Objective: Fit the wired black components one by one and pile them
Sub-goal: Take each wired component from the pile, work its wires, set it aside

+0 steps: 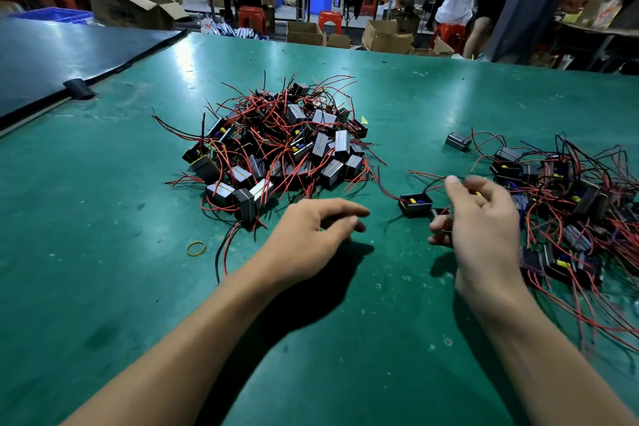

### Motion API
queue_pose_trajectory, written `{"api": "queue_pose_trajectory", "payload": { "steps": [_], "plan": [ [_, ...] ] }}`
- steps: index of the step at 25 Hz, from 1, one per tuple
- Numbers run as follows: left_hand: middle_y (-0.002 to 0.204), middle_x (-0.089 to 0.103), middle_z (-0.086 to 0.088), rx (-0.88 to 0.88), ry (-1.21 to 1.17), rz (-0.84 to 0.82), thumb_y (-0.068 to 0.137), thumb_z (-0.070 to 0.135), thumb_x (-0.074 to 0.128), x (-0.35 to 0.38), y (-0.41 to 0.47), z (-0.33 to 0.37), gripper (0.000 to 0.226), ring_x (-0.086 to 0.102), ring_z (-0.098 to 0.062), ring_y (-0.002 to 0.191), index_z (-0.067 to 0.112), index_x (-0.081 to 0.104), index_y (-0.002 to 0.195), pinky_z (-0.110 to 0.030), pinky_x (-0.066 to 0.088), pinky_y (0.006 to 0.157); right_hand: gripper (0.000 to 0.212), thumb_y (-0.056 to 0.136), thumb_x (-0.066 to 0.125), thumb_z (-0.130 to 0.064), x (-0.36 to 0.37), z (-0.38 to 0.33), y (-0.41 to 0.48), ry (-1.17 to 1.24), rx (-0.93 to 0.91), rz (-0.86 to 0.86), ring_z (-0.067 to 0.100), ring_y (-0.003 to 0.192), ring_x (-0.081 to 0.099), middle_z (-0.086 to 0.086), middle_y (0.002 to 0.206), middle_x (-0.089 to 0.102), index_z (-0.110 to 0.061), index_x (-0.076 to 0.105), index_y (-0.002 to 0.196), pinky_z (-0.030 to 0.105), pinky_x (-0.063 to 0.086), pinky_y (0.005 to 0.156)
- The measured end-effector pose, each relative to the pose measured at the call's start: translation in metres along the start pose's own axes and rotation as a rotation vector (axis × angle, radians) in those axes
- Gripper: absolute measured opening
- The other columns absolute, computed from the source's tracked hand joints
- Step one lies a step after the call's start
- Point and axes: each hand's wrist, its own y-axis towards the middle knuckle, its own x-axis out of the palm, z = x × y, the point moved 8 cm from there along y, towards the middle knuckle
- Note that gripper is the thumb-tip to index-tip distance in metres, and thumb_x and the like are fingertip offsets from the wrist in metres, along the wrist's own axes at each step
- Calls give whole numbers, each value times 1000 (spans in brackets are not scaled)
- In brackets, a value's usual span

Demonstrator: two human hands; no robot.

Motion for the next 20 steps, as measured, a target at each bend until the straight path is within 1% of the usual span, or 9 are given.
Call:
{"api": "queue_pose_trajectory", "payload": {
  "steps": [2,3,5,8,10,12,14,18,20],
  "plan": [
    [96,76,10,9,58,-56,94,13,62,9,-1,1,19,68,-2,87,19,76,106,-15,51,86,29,93,67,-28,3,-10,-7,-197,-224,28,13,58,58,-2,86,57,-28,53,118,33,50,57],
    [95,76,10,0,67,-52,93,13,63,9,0,-1,18,68,1,86,18,76,104,-14,50,85,26,93,67,-25,9,-14,-12,-263,-308,-9,14,63,59,-6,84,60,-29,57,116,32,51,62],
    [92,76,8,-29,52,-13,92,13,64,7,1,-6,17,69,-1,85,18,77,101,-15,51,83,17,93,66,-16,29,-9,-16,-410,-382,-186,12,75,64,-8,89,70,-26,69,106,30,53,75],
    [86,76,4,-38,47,38,92,14,65,4,1,-10,15,68,-6,80,18,77,98,-15,50,74,24,95,61,-15,57,15,-17,-778,-455,-458,15,113,60,-2,119,71,-18,72,116,28,41,102],
    [85,76,3,-32,63,56,91,14,65,4,1,-11,14,67,-5,78,18,77,97,-14,49,72,34,99,55,-25,70,24,-17,-976,-528,-519,19,126,47,-6,136,62,-24,62,132,36,33,105],
    [81,75,6,-45,51,68,91,13,65,1,2,-15,14,65,1,71,18,77,96,-8,47,67,40,102,46,-37,80,31,-15,-1127,-569,-505,22,123,38,-10,145,53,-29,51,140,41,28,100],
    [72,72,7,-71,-18,66,92,11,64,0,2,-20,14,62,0,62,16,77,96,-9,45,63,44,102,38,-46,77,40,-1,-1243,-499,-425,25,122,34,-6,147,48,-27,48,140,44,27,100],
    [81,74,-8,-158,-253,89,94,6,60,-8,4,-33,15,61,-11,60,9,74,97,-18,49,58,54,96,47,-52,34,40,45,-1283,-206,-156,34,127,35,11,141,52,-11,50,132,46,29,102],
    [83,74,-11,-172,-336,107,94,5,59,-12,7,-37,15,62,-12,60,8,73,97,-18,49,58,57,96,49,-50,15,36,57,-1281,-138,-59,36,127,35,15,140,53,-7,49,133,46,29,102]
  ]
}}
